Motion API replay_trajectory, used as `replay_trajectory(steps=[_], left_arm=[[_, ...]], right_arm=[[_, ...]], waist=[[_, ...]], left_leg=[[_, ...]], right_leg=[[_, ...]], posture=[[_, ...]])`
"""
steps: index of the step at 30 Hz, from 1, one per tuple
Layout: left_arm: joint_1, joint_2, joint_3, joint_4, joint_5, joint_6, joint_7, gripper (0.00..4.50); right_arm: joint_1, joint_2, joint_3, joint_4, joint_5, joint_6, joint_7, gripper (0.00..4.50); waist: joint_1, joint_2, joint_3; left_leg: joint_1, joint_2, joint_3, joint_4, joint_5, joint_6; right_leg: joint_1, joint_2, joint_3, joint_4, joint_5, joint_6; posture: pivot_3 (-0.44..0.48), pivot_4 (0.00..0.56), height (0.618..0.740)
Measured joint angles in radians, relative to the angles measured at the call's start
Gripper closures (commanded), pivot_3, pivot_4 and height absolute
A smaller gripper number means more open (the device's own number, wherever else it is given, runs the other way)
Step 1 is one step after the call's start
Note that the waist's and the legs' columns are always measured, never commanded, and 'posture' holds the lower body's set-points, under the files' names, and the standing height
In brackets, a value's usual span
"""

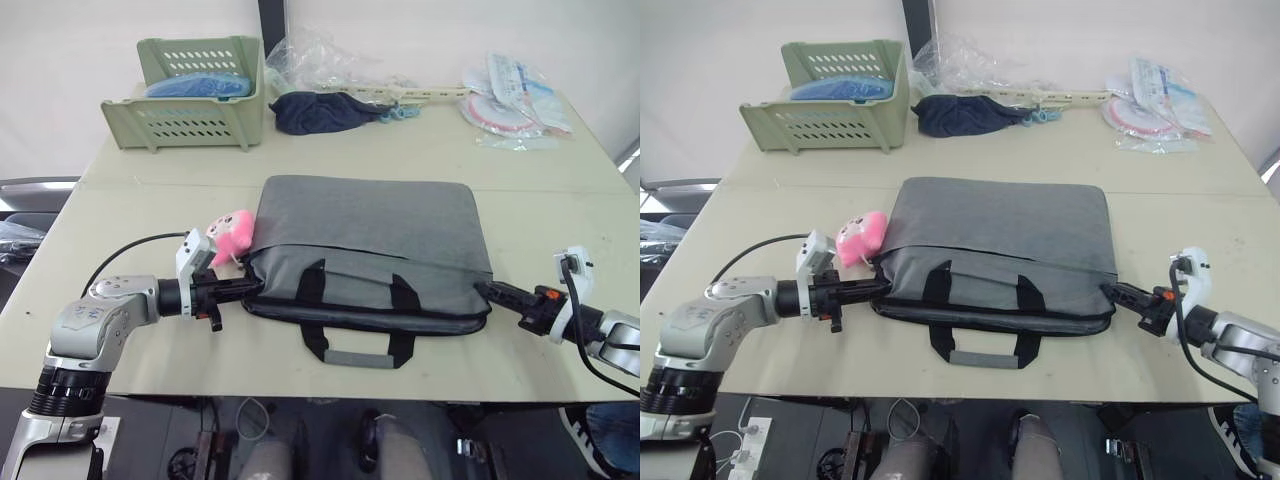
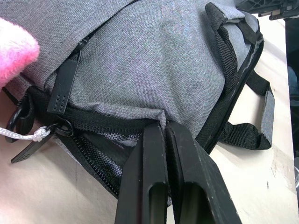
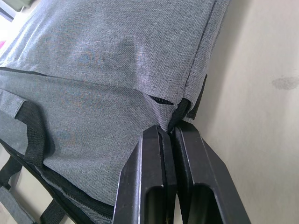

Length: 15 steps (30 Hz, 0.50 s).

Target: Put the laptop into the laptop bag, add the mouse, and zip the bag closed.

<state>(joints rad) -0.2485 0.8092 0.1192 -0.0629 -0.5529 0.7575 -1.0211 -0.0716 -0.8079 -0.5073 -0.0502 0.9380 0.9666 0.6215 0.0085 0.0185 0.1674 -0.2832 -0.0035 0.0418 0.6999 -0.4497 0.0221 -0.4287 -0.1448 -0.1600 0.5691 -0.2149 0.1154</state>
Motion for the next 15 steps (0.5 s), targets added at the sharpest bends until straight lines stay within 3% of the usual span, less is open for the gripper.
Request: replay_trajectory(steps=[1,4,5,7,10,15], left_arm=[[0.009,0.009,0.009,0.0,-0.002,0.004,-0.005,1.56],[0.065,0.067,0.085,0.001,-0.025,0.022,-0.025,0.2],[0.077,0.079,0.122,0.009,-0.037,0.029,-0.036,0.04],[0.09,0.108,0.157,0.044,-0.045,0.021,-0.059,0.04],[0.091,0.161,0.237,0.17,-0.002,-0.102,-0.079,0.04],[-0.073,0.157,0.296,0.409,0.111,-0.488,-0.023,0.04]], right_arm=[[0.008,0.0,-0.007,0.004,-0.003,-0.002,0.001,0.03],[0.047,-0.006,-0.045,0.013,-0.008,-0.003,0.018,0.0],[0.059,-0.018,-0.063,0.014,-0.01,-0.005,0.029,0.0],[0.077,-0.047,-0.08,0.014,-0.016,-0.013,0.055,0.0],[0.086,-0.111,-0.111,0.042,-0.15,-0.224,0.135,0.0],[0.08,-0.256,-0.022,0.186,-0.482,-0.774,0.333,0.0]], waist=[[-0.002,0.0,0.0],[-0.004,0.001,0.001],[-0.005,0.002,0.001],[-0.008,0.003,0.002],[-0.012,0.006,0.003],[-0.012,0.007,0.004]], left_leg=[[0.0,0.0,0.0,0.0,0.0,0.0],[0.0,0.0,0.0,0.0,0.0,0.0],[0.0,0.0,0.0,0.0,0.0,0.0],[0.0,0.0,0.0,0.0,0.0,0.0],[0.0,0.0,0.001,-0.001,0.0,-0.001],[0.001,0.0,0.001,-0.002,-0.001,-0.001]], right_leg=[[0.0,0.0,0.0,0.0,0.0,0.0],[0.0,0.0,0.0,-0.001,0.0,0.0],[0.0,0.0,0.0,-0.001,0.0,0.0],[0.0,0.0,0.0,-0.001,0.0,0.0],[0.0,0.0,0.001,-0.001,0.0,0.0],[0.0,0.0,0.0,-0.003,0.0,0.0]], posture=[[0.0,0.15,0.74],[0.0,0.15,0.74],[0.0,0.15,0.74],[0.0,0.15,0.74],[0.0,0.15,0.74],[0.0,0.15,0.74]])
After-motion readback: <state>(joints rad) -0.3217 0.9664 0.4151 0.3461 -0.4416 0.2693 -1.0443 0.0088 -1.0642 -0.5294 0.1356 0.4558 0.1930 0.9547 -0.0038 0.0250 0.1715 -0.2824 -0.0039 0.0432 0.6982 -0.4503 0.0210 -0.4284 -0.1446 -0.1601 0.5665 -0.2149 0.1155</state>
